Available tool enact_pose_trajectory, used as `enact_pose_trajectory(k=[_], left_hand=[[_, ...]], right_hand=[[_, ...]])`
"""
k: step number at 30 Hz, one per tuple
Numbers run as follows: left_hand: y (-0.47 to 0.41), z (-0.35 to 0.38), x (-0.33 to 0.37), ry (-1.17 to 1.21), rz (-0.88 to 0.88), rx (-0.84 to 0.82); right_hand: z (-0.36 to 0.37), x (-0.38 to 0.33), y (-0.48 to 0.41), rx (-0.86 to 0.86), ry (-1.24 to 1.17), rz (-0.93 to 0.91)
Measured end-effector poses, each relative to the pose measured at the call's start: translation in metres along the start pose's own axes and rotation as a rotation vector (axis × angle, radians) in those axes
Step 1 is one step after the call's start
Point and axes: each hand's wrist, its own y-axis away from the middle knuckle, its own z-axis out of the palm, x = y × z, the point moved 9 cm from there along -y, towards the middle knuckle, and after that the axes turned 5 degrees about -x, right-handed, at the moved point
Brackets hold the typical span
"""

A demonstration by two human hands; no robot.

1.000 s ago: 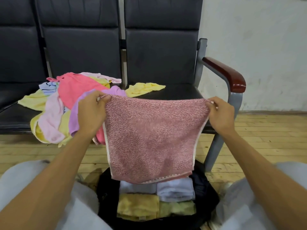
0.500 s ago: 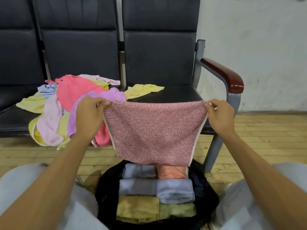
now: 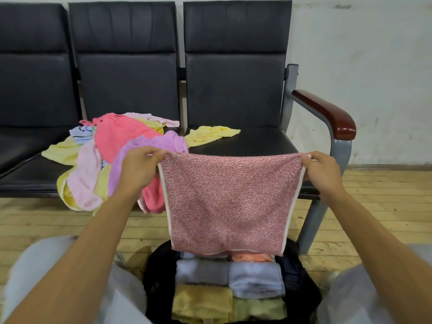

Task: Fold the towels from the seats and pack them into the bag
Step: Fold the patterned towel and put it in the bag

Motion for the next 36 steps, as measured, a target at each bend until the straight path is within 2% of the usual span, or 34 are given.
enact_pose_trajectory(k=[2, 7, 14, 19, 25, 29, 33, 36], left_hand=[[0.001, -0.002, 0.000, 0.053, -0.003, 0.026], [0.000, -0.003, -0.008, 0.363, -0.086, 0.053], [-0.006, -0.008, -0.013, 0.240, -0.032, 0.069], [0.002, -0.013, 0.005, 0.017, 0.105, 0.133], [0.007, -0.017, 0.009, -0.031, 0.143, 0.209], [0.011, -0.018, 0.012, -0.036, 0.133, 0.246], [0.016, -0.018, 0.017, -0.016, 0.136, 0.278], [0.009, -0.017, 0.020, -0.010, 0.147, 0.295]], right_hand=[[0.000, 0.004, -0.001, 0.001, -0.105, 0.036], [-0.003, 0.011, -0.003, 0.047, -0.363, 0.103], [-0.002, 0.019, -0.008, 0.043, -0.497, 0.101], [-0.004, 0.015, -0.011, 0.027, -0.426, 0.039], [-0.008, 0.000, -0.005, 0.019, -0.325, -0.023], [-0.015, -0.008, -0.001, 0.117, -0.007, -0.084], [-0.018, -0.030, 0.006, 0.173, 0.227, -0.234], [-0.022, -0.037, -0.001, 0.199, 0.303, -0.253]])
